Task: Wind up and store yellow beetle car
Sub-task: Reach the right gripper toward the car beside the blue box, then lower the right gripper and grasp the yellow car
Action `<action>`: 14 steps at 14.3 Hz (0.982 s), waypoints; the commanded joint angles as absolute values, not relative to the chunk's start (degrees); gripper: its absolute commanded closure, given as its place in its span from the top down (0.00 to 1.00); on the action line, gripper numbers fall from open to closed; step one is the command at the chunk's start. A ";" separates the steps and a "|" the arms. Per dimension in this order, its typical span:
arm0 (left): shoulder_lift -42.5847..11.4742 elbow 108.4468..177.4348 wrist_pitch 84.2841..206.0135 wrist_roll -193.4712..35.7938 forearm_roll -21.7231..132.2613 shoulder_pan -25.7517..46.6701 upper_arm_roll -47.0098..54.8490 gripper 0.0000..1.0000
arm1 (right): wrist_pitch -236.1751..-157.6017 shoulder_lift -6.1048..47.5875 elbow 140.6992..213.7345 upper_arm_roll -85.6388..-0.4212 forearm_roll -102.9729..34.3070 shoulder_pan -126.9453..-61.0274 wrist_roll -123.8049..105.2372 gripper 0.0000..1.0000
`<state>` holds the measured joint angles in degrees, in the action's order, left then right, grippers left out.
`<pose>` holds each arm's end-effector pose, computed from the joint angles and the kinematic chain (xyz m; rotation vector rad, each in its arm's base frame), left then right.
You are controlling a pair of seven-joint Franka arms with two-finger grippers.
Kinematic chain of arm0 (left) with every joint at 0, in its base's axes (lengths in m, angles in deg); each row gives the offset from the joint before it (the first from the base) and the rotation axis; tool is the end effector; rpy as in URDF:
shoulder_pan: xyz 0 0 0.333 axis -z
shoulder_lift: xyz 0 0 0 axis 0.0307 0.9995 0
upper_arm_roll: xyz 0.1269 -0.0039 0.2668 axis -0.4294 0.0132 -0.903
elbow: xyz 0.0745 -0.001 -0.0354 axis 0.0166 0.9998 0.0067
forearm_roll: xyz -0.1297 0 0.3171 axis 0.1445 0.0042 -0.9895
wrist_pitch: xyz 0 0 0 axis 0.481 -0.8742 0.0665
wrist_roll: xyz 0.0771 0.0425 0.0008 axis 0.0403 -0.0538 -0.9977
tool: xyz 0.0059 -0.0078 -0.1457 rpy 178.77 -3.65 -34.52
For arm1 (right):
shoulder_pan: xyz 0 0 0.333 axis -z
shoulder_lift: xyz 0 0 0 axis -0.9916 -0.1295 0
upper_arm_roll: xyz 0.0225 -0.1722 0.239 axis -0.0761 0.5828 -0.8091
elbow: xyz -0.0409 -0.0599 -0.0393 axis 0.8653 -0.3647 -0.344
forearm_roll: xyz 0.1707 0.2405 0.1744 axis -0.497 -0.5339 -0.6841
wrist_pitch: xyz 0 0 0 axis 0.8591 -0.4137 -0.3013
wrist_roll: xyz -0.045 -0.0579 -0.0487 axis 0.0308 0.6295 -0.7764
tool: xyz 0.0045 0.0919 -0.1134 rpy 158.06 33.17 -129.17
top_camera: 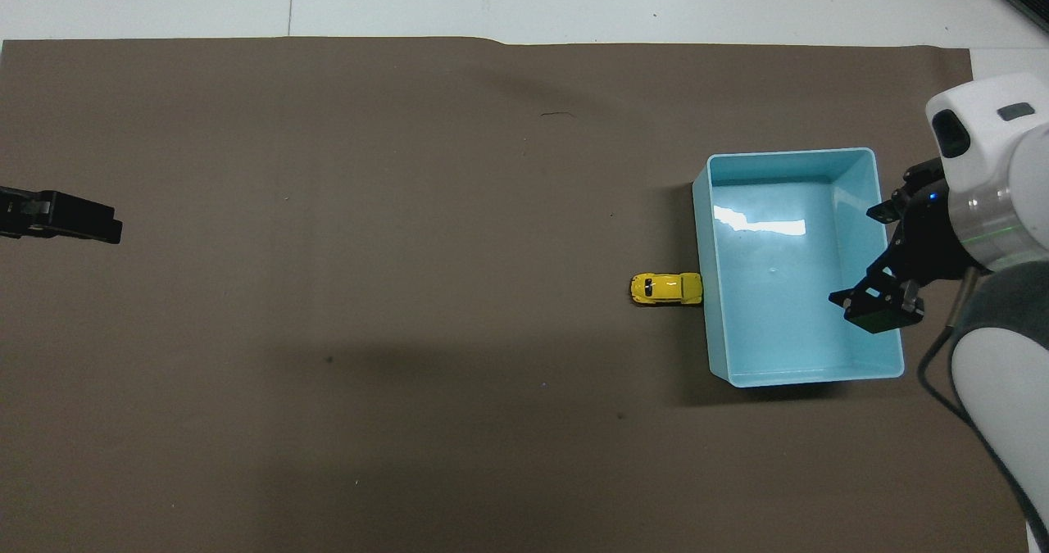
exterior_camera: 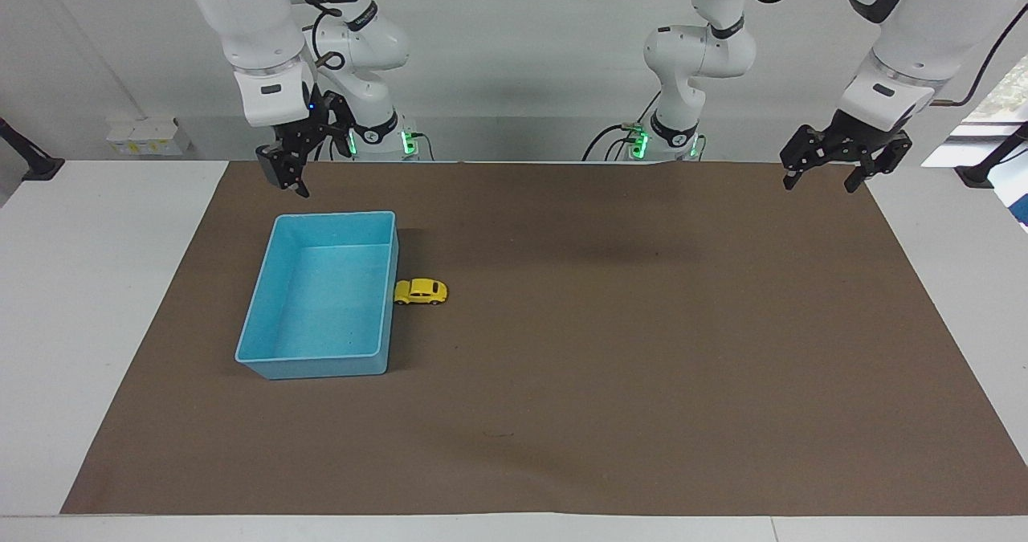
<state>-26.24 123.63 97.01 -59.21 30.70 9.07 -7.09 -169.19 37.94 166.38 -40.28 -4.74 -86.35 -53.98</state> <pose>0.4996 -0.0260 0.5730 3.1224 -0.1920 0.0291 0.4856 0.0735 0.5617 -2.6880 -1.5840 0.0207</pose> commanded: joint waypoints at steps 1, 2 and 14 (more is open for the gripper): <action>-26.06 122.95 95.89 -59.88 29.34 8.44 -6.58 1.00 | -171.22 39.60 168.39 -40.14 -4.97 -86.69 -57.44 1.00; -26.06 123.04 95.89 -59.88 29.34 8.52 -6.49 1.00 | -171.31 39.60 168.39 -40.22 -4.89 -87.13 -58.58 1.00; -26.06 123.04 95.89 -59.88 29.34 8.44 -6.49 1.00 | -180.70 36.53 175.23 -40.22 -3.92 -91.70 -73.17 1.00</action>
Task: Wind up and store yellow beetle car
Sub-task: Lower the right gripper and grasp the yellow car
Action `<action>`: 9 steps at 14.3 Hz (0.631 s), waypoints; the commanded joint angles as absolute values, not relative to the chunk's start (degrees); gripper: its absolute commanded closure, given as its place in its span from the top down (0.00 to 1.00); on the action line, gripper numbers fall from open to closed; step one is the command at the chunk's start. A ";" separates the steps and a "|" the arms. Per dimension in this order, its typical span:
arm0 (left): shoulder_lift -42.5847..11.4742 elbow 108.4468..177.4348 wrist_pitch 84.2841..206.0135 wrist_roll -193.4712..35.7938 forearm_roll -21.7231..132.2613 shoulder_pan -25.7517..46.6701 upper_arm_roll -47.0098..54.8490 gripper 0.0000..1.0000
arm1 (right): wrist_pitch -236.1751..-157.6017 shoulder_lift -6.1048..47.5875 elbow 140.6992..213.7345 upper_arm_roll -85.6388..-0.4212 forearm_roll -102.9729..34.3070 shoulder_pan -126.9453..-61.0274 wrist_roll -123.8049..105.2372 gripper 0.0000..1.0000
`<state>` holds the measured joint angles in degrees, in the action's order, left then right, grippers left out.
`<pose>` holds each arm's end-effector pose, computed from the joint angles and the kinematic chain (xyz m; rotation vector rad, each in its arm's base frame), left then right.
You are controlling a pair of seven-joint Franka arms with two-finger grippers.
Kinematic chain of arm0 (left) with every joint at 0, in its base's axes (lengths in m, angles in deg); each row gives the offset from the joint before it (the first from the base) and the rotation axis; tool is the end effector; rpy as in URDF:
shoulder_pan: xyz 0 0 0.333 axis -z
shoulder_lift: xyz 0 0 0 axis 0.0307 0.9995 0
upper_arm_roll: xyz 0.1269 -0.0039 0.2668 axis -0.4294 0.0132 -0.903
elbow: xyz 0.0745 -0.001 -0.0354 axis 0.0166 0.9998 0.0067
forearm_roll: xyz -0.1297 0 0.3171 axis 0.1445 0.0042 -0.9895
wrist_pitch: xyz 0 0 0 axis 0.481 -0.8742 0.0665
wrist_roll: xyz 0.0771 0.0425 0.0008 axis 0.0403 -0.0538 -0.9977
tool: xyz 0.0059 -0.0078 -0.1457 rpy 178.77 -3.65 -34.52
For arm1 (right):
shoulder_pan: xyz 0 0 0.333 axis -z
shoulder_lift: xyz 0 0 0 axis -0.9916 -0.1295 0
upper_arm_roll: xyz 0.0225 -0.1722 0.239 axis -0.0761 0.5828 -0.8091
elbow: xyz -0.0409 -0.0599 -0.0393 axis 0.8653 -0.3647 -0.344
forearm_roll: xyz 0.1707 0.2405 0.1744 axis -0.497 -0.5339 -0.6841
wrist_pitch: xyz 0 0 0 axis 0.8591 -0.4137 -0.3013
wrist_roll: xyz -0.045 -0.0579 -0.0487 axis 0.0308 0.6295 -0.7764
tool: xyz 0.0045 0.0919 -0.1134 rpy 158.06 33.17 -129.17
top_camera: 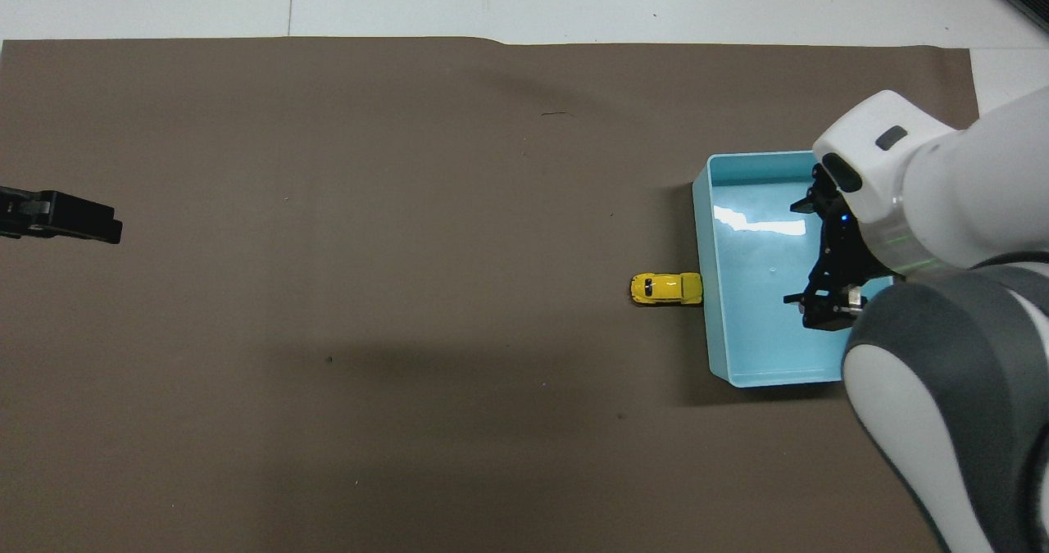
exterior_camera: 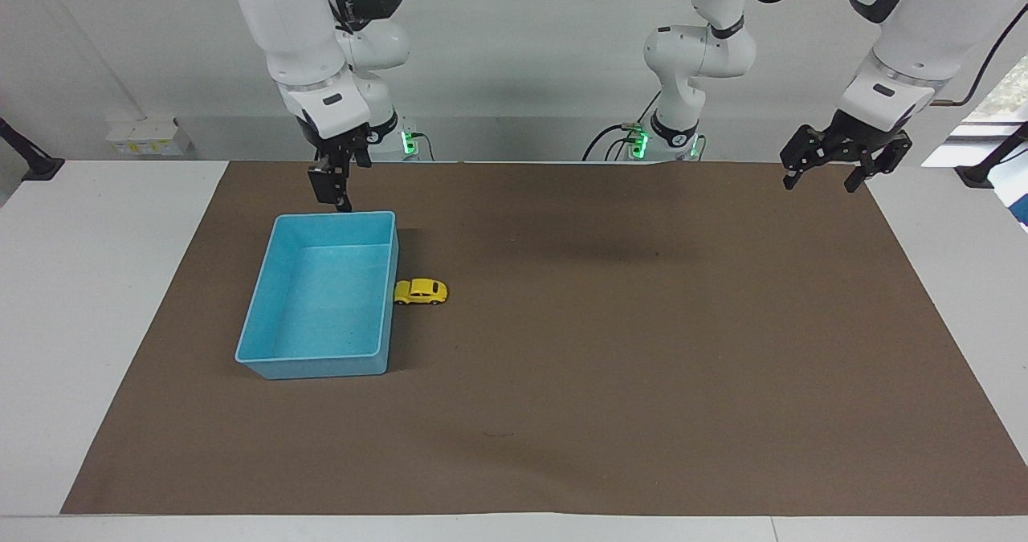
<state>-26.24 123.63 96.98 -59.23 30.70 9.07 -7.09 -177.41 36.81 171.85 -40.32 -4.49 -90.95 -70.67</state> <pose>0.4996 -0.0260 0.5729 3.1224 -0.1914 0.0283 0.4946 0.1151 0.5238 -2.3612 -2.0619 -0.0198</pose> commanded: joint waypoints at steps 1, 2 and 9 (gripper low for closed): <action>-26.06 122.95 95.89 -59.88 29.34 8.44 -6.49 1.00 | -181.76 35.13 175.33 -40.22 -3.92 -93.18 -73.79 1.00; -26.06 123.04 95.89 -59.88 29.43 8.44 -6.58 1.00 | -182.47 33.55 175.33 -40.14 -3.92 -94.15 -73.53 1.00; -26.06 123.04 95.89 -59.88 29.43 8.44 -6.49 1.00 | -190.19 31.33 181.03 -40.22 -3.83 -95.39 -73.97 1.00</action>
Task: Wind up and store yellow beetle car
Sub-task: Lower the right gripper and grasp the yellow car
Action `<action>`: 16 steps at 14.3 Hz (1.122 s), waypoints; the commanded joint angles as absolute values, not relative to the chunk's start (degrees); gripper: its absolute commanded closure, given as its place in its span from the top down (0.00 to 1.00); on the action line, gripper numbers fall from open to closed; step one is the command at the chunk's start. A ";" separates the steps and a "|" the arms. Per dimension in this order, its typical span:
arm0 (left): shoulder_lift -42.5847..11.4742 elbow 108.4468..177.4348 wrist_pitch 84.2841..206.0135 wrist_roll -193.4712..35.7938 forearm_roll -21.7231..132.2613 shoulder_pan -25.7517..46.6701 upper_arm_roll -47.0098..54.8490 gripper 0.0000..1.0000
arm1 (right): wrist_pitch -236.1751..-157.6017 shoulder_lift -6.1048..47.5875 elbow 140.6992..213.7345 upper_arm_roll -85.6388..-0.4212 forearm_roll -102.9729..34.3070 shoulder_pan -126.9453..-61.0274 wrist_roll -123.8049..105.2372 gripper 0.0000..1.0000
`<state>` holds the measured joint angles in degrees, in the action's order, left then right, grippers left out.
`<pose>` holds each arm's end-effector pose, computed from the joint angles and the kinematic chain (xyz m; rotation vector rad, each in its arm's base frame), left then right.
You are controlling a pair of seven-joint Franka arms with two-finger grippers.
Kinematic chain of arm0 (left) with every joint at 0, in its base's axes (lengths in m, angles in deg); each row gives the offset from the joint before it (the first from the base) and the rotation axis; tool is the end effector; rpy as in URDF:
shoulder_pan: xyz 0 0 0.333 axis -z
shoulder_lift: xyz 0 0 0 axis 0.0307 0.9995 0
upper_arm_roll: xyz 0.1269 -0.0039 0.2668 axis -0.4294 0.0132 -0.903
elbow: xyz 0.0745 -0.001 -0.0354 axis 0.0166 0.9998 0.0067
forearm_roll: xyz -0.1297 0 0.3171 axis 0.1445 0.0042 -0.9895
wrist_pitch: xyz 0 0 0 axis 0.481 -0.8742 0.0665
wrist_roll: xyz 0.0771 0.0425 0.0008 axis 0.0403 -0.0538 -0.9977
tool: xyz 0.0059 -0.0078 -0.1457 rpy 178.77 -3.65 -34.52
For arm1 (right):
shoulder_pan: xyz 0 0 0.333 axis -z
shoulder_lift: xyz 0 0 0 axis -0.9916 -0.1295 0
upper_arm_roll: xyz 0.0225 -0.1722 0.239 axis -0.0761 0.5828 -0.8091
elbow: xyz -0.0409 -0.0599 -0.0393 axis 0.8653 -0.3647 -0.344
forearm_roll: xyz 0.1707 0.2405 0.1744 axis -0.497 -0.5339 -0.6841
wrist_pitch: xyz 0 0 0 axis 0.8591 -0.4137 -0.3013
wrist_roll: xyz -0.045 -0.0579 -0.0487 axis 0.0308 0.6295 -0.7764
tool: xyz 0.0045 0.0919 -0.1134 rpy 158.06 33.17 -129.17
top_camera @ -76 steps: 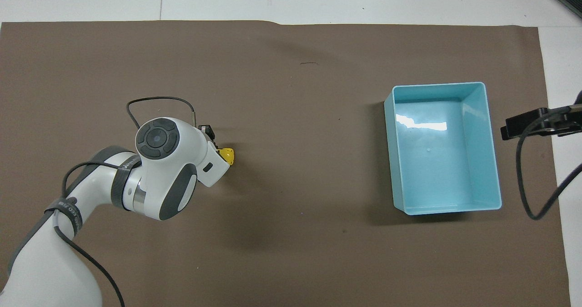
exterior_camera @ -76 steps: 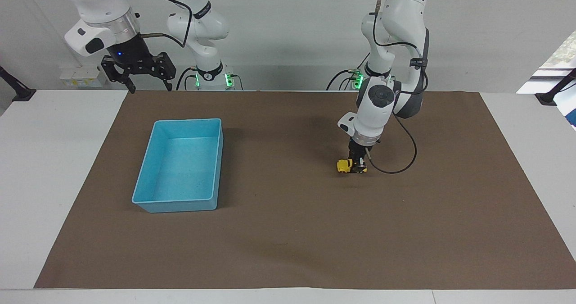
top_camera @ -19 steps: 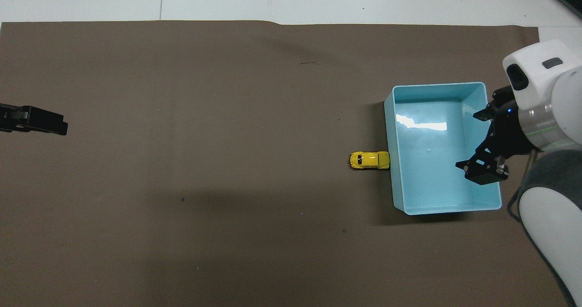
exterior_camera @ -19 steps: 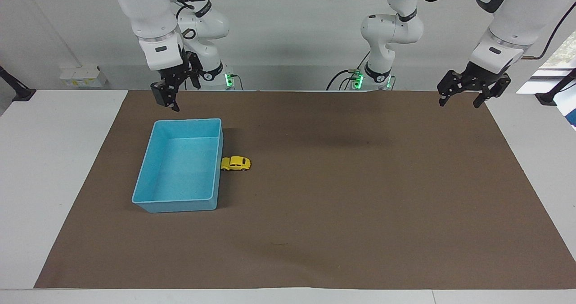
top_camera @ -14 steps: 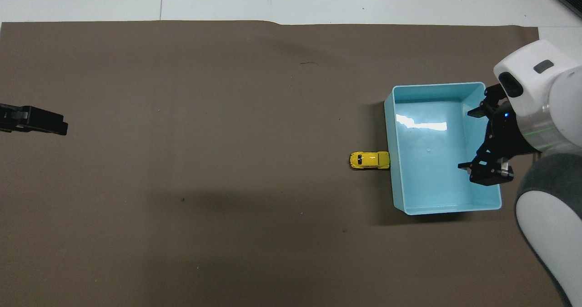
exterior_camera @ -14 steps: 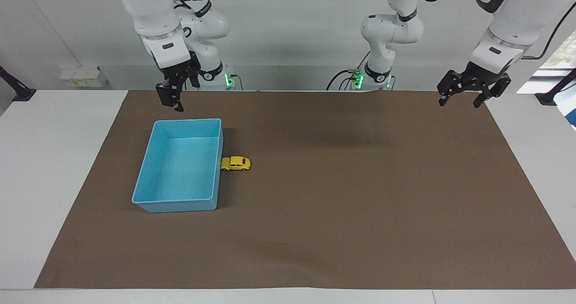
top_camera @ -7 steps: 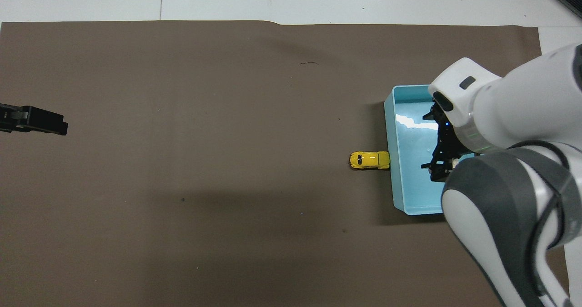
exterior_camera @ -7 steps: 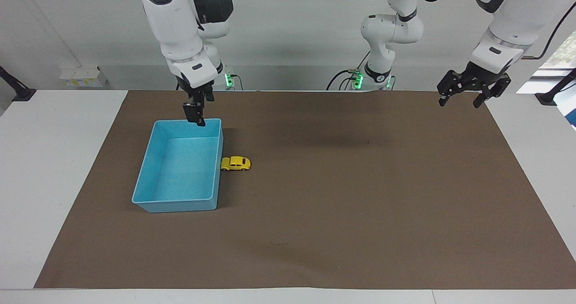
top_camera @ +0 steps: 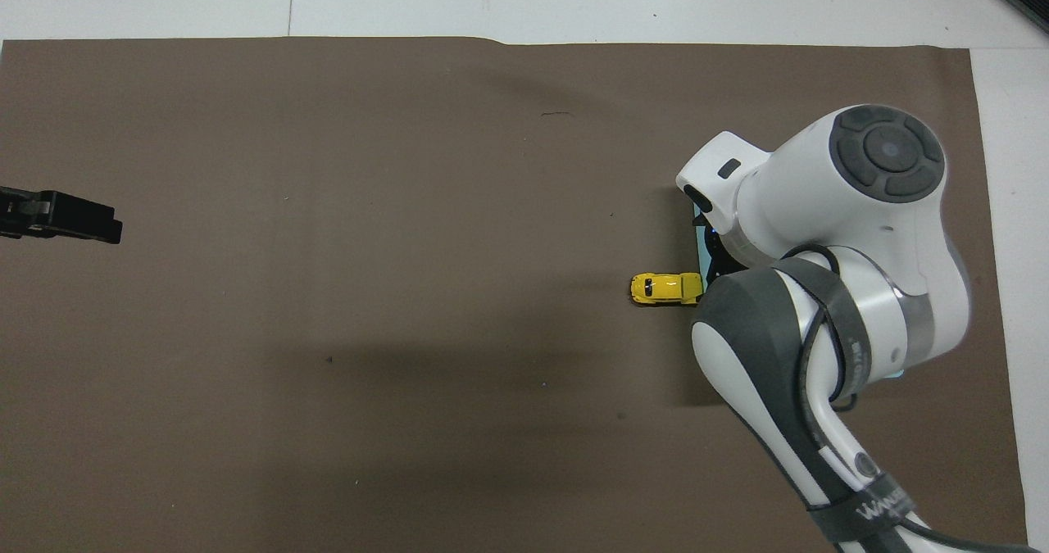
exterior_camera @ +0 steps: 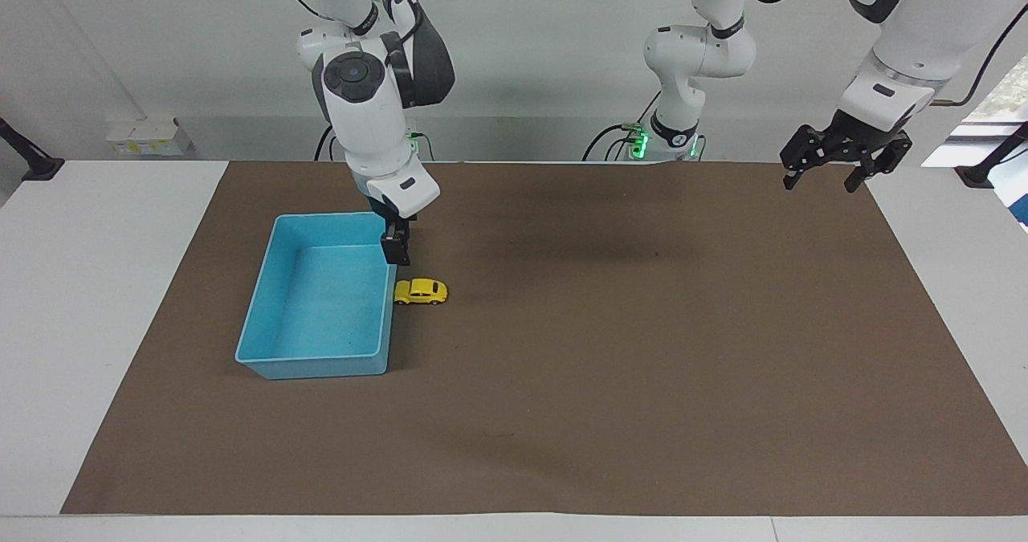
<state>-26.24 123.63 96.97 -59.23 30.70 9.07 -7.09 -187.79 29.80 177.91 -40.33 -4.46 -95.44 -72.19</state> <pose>0.4995 -0.0260 0.5729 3.1224 -0.1914 0.0280 0.5120 0.1606 0.4303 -2.2318 -2.1597 0.0394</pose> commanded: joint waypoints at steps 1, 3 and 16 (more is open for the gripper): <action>-26.06 123.04 95.89 -59.88 29.34 8.44 -6.49 1.00 | -191.86 31.51 182.61 -40.22 -3.48 -95.39 -73.88 1.00; -26.06 123.04 95.89 -59.88 29.34 8.44 -6.58 1.00 | -194.76 30.46 184.55 -40.14 -3.13 -95.48 -73.97 1.00; -26.06 123.04 95.89 -59.88 29.34 8.44 -6.58 1.00 | -211.03 26.42 195.37 -40.14 -2.51 -95.57 -74.76 1.00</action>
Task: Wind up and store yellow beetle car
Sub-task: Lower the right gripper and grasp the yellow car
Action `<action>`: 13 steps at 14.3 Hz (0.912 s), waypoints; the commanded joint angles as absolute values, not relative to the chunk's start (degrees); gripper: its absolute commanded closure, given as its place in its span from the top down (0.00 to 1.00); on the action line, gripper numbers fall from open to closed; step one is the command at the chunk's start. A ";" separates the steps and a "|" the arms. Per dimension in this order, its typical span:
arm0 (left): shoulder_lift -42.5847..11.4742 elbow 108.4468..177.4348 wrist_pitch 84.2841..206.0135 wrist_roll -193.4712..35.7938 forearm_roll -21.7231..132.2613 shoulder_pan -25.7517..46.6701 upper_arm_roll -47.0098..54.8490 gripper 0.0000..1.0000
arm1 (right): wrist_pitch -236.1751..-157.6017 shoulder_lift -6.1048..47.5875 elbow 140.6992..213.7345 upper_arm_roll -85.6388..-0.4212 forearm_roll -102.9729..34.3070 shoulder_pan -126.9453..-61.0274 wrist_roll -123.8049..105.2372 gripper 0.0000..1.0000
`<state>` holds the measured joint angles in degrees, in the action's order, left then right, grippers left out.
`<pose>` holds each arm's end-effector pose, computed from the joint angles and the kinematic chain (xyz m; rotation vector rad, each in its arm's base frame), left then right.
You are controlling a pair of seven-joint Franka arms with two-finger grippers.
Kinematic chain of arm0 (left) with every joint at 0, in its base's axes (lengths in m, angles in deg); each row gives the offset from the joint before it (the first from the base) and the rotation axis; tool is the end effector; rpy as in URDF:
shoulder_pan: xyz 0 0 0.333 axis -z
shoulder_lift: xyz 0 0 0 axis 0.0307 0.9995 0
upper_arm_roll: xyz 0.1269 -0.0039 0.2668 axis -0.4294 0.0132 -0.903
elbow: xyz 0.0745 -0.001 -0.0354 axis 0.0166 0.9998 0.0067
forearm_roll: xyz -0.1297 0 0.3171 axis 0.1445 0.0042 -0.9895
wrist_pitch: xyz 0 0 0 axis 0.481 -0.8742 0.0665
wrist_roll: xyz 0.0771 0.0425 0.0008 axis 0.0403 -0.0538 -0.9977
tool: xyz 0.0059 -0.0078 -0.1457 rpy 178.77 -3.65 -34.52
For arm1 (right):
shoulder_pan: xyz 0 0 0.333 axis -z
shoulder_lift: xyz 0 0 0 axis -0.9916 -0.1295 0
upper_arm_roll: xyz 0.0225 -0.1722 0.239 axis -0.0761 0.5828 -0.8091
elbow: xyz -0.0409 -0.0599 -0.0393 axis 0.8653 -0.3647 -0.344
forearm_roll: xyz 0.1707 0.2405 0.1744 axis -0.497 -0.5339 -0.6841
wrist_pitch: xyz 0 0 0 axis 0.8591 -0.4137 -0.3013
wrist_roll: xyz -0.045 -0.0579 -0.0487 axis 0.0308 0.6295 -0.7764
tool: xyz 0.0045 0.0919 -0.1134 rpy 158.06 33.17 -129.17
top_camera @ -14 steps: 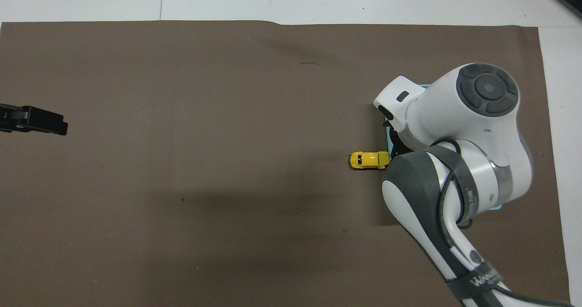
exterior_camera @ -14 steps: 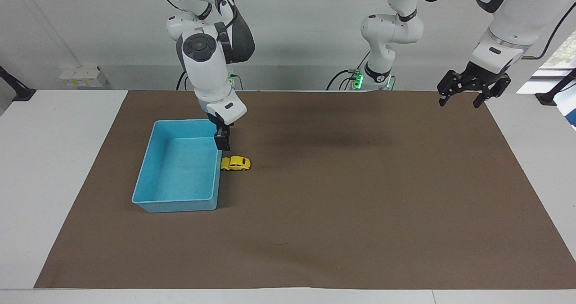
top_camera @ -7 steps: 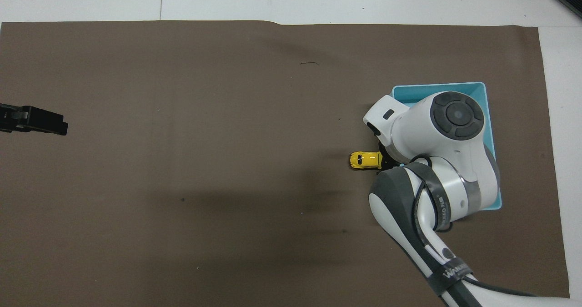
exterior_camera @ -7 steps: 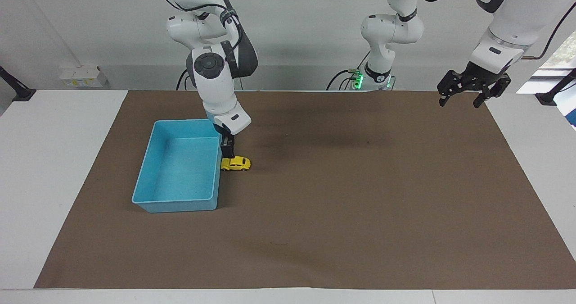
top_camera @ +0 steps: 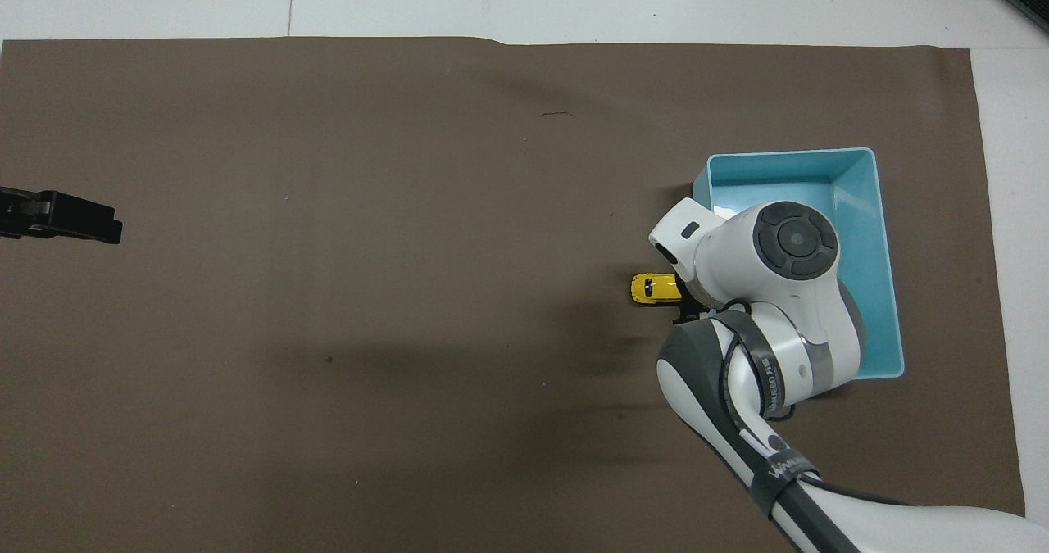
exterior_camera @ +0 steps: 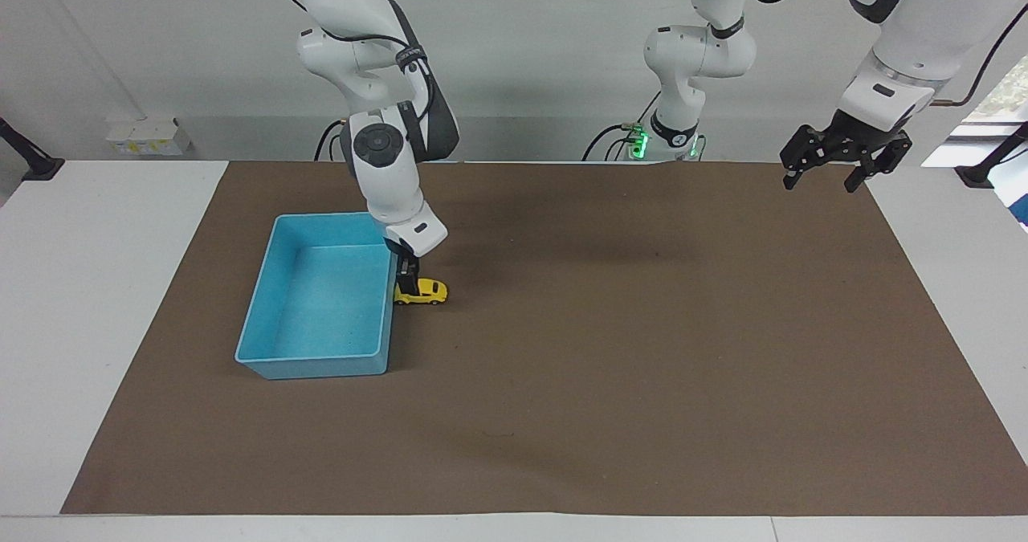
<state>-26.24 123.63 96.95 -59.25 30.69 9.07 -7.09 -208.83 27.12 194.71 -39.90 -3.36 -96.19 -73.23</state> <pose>0.4995 -0.0260 0.5729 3.1226 -0.1909 0.0275 0.4971 0.1580 0.3156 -2.2154 -2.2127 0.0116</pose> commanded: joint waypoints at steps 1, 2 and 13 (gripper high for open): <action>-26.06 123.04 95.89 -59.88 29.43 8.44 -6.58 1.00 | -212.43 25.37 195.28 -40.14 -2.51 -95.57 -74.67 1.00; -26.06 123.04 95.89 -59.88 29.34 8.44 -6.58 1.00 | -213.92 24.32 195.28 -40.14 -2.51 -95.57 -74.50 1.00; -26.06 122.95 95.89 -59.88 29.34 8.44 -6.58 1.00 | -214.99 23.16 195.99 -40.14 -2.42 -95.66 -75.64 0.45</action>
<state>-26.24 123.63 96.95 -59.25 30.69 9.07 -7.09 -213.97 23.25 195.42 -39.90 -3.33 -96.19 -73.64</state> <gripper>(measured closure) 0.000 0.370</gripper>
